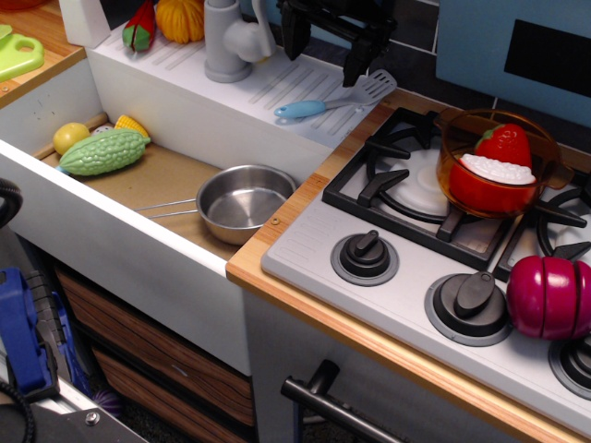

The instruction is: Put spatula in pan

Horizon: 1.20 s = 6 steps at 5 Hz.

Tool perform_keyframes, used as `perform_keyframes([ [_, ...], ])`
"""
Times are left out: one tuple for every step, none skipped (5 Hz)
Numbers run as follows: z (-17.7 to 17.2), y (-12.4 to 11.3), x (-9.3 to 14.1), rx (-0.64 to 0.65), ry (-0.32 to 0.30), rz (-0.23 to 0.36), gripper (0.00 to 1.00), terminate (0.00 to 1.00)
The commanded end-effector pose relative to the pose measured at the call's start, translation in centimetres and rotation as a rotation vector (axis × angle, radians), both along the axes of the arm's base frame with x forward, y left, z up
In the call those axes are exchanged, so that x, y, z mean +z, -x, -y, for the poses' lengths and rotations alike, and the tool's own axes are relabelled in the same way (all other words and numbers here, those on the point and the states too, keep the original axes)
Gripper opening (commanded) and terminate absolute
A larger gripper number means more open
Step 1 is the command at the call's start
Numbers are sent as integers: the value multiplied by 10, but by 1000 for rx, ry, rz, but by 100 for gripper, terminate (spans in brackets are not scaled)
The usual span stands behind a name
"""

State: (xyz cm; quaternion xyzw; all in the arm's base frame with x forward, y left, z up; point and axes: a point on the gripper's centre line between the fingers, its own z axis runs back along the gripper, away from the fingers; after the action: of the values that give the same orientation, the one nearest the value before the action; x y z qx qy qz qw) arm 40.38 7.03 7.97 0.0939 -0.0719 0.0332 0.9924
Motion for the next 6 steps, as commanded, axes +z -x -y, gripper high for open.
perform_keyframes([
  [0,0,0,0,0,0,100,0],
  [-4,-3,-2,-89,-10,4,100,0],
  [-9,-5,-6,-149,2,4,100,0],
  [-12,-9,-6,-212,-26,-14,100,0],
  [-19,-11,-10,-266,-75,-11,100,0],
  [-28,-13,-17,-288,-63,0,100,0],
])
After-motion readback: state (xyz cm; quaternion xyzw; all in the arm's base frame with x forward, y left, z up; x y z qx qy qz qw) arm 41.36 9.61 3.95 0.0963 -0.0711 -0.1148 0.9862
